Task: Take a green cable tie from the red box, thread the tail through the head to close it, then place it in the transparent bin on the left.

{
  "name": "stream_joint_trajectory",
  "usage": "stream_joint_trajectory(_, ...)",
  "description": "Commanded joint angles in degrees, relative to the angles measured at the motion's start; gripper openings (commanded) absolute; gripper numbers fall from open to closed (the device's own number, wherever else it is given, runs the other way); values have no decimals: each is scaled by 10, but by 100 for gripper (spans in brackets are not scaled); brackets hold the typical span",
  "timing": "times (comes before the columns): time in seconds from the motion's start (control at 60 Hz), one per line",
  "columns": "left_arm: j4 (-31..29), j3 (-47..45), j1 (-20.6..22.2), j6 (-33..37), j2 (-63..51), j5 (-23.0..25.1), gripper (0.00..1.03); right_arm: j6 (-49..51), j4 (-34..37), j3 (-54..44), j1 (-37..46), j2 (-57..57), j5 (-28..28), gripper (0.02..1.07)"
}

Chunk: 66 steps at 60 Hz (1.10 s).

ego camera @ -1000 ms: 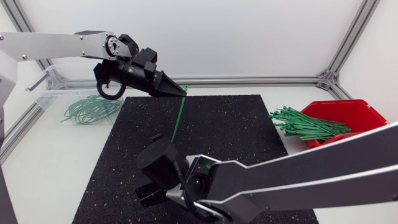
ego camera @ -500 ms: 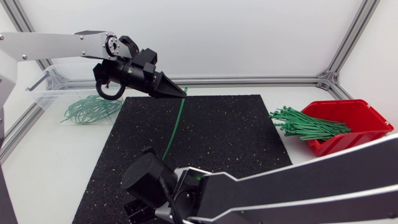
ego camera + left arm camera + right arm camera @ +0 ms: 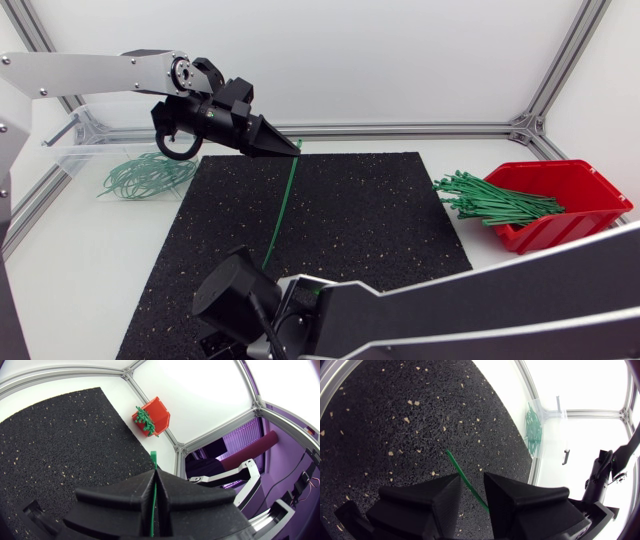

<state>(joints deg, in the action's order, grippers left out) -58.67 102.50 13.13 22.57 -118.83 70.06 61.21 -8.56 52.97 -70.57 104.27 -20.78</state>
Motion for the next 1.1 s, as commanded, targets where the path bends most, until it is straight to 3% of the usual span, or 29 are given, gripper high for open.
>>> stream_joint_trajectory(0.0,-9,17,-3,14,-17,8,3,-17,20,7,-5,-2,8,39)
stream_joint_trajectory(0.033,-9,17,-4,15,-18,8,3,-21,27,-1,-3,-10,8,57)
stream_joint_trajectory(0.083,-10,17,-4,15,-21,8,3,-23,28,-14,0,-22,8,74)
stream_joint_trajectory(0.183,-21,20,-4,20,-23,8,3,-22,41,-36,10,-53,9,95)
stream_joint_trajectory(0.283,-37,22,-3,35,-24,7,3,-21,53,-48,20,-78,14,102)
stream_joint_trajectory(0.6,-154,56,-13,152,-83,7,3,-11,50,-63,42,-66,32,102)
stream_joint_trajectory(0.9,-157,56,-18,160,-86,7,3,33,-81,-64,42,-5,19,101)
stream_joint_trajectory(1.083,-159,58,-20,162,-88,8,3,47,-122,-74,39,9,13,86)
